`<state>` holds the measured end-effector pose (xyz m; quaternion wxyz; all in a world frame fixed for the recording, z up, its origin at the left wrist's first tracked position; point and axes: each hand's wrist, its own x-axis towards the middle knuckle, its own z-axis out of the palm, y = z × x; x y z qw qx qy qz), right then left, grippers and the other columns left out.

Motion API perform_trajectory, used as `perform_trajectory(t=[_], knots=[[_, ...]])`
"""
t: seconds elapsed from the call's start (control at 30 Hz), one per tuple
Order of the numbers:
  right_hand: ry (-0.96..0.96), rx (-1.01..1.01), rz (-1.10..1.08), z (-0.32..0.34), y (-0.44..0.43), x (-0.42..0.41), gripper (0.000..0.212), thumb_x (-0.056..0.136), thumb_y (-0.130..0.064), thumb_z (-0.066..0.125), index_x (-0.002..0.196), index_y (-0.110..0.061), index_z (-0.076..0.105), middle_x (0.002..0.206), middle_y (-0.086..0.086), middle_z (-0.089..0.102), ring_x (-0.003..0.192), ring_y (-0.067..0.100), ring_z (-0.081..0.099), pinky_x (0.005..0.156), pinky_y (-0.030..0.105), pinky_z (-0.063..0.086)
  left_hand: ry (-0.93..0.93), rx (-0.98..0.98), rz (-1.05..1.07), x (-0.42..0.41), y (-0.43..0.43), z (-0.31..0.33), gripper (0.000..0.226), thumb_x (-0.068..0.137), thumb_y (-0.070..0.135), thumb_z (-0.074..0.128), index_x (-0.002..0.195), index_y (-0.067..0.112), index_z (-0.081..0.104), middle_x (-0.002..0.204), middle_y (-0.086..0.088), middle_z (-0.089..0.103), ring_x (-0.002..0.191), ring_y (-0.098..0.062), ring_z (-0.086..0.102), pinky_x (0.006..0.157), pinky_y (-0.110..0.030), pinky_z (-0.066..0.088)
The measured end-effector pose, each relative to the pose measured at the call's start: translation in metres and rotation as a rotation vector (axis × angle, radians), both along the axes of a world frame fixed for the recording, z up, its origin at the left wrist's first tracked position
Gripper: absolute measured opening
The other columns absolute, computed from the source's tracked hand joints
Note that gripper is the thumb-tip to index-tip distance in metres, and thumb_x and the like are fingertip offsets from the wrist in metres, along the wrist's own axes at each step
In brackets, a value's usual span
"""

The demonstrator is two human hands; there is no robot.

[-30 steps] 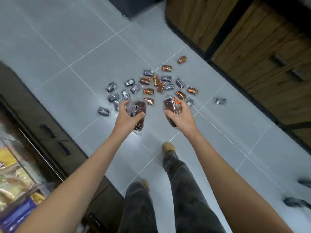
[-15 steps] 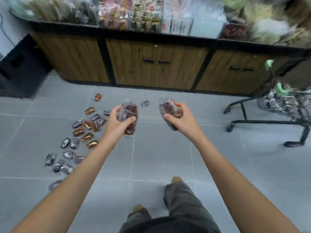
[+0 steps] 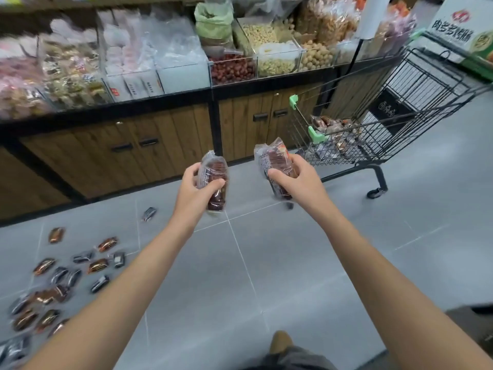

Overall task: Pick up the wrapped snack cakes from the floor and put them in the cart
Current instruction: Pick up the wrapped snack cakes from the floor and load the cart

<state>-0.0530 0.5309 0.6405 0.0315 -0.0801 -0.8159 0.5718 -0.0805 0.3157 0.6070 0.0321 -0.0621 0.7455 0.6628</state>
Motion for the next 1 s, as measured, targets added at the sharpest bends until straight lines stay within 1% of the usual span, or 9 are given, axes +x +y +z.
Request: perform_trajectory(t=[0.1, 0.27, 0.37, 0.63, 0.73, 0.8, 0.87, 0.93, 1.0], knots=[[-0.01, -0.028, -0.054, -0.004, 0.062, -0.022, 0.024, 0.08, -0.033, 0.069, 0.102, -0.027, 0.063, 0.097, -0.01, 0.07, 0.092, 0.007, 0.065, 0.083, 0.028, 0.05, -0.008, 0.035, -0.038, -0.024, 0.073, -0.002, 0.048, 0.08, 0.021, 0.072, 0.121, 0.027, 0.048, 0.102, 0.007, 0.062, 0.087, -0.005, 0.063, 0.054, -0.007, 0.046], [-0.027, -0.032, -0.102, -0.009, 0.141, -0.058, 0.014, 0.081, -0.03, 0.068, 0.093, -0.029, 0.062, 0.093, -0.012, 0.068, 0.087, 0.003, 0.063, 0.079, 0.023, 0.047, -0.032, 0.073, -0.078, -0.06, 0.17, -0.006, 0.045, 0.078, 0.021, 0.073, 0.116, 0.029, 0.049, 0.101, 0.007, 0.063, 0.087, -0.004, 0.063, 0.064, -0.014, 0.048], [-0.05, -0.039, -0.123, -0.014, 0.176, -0.085, 0.018, 0.082, -0.031, 0.068, 0.098, -0.028, 0.062, 0.097, -0.011, 0.068, 0.091, 0.004, 0.063, 0.081, 0.023, 0.047, -0.05, 0.064, -0.108, -0.091, 0.209, -0.009, 0.049, 0.078, 0.024, 0.073, 0.119, 0.028, 0.049, 0.101, 0.007, 0.063, 0.089, -0.007, 0.063, 0.068, -0.02, 0.048], [-0.112, 0.0, -0.225, -0.048, 0.248, -0.197, 0.012, 0.083, -0.037, 0.067, 0.082, -0.038, 0.055, 0.084, -0.028, 0.057, 0.072, -0.021, 0.054, 0.063, 0.007, 0.038, -0.124, 0.054, -0.198, -0.229, 0.283, -0.04, 0.048, 0.077, 0.032, 0.072, 0.118, 0.031, 0.047, 0.101, 0.013, 0.06, 0.087, -0.001, 0.06, 0.063, -0.019, 0.047], [-0.14, 0.015, -0.283, -0.057, 0.272, -0.248, 0.016, 0.083, -0.037, 0.067, 0.094, -0.032, 0.057, 0.09, -0.016, 0.061, 0.08, -0.003, 0.059, 0.071, 0.016, 0.043, -0.141, 0.043, -0.267, -0.29, 0.313, -0.045, 0.046, 0.076, 0.031, 0.072, 0.115, 0.032, 0.048, 0.099, 0.012, 0.061, 0.084, -0.001, 0.062, 0.06, -0.016, 0.047], [-0.173, 0.034, -0.287, -0.061, 0.288, -0.279, 0.037, 0.083, -0.04, 0.066, 0.112, -0.018, 0.058, 0.099, -0.005, 0.062, 0.089, 0.013, 0.058, 0.08, 0.028, 0.046, -0.146, 0.033, -0.308, -0.327, 0.333, -0.048, 0.046, 0.077, 0.03, 0.072, 0.116, 0.031, 0.049, 0.099, 0.011, 0.062, 0.078, 0.002, 0.064, 0.055, -0.011, 0.047], [-0.209, 0.065, -0.315, -0.061, 0.302, -0.304, 0.053, 0.084, -0.044, 0.064, 0.125, -0.014, 0.052, 0.109, -0.001, 0.058, 0.097, 0.018, 0.055, 0.088, 0.036, 0.046, -0.154, 0.014, -0.353, -0.361, 0.354, -0.049, 0.047, 0.078, 0.031, 0.072, 0.118, 0.03, 0.048, 0.099, 0.013, 0.061, 0.074, 0.005, 0.064, 0.053, -0.01, 0.046], [-0.216, 0.064, -0.36, -0.063, 0.319, -0.325, 0.055, 0.084, -0.044, 0.064, 0.128, -0.015, 0.051, 0.116, 0.001, 0.06, 0.104, 0.02, 0.057, 0.094, 0.042, 0.047, -0.16, -0.001, -0.396, -0.39, 0.375, -0.049, 0.046, 0.079, 0.03, 0.071, 0.118, 0.029, 0.047, 0.096, 0.015, 0.06, 0.072, 0.006, 0.064, 0.054, -0.012, 0.048], [-0.22, 0.053, -0.395, -0.064, 0.338, -0.341, 0.054, 0.084, -0.043, 0.065, 0.129, -0.017, 0.052, 0.118, 0.002, 0.061, 0.106, 0.021, 0.059, 0.095, 0.045, 0.048, -0.172, -0.031, -0.43, -0.414, 0.396, -0.05, 0.045, 0.08, 0.031, 0.07, 0.118, 0.03, 0.046, 0.096, 0.017, 0.058, 0.077, 0.003, 0.062, 0.065, -0.019, 0.051]])
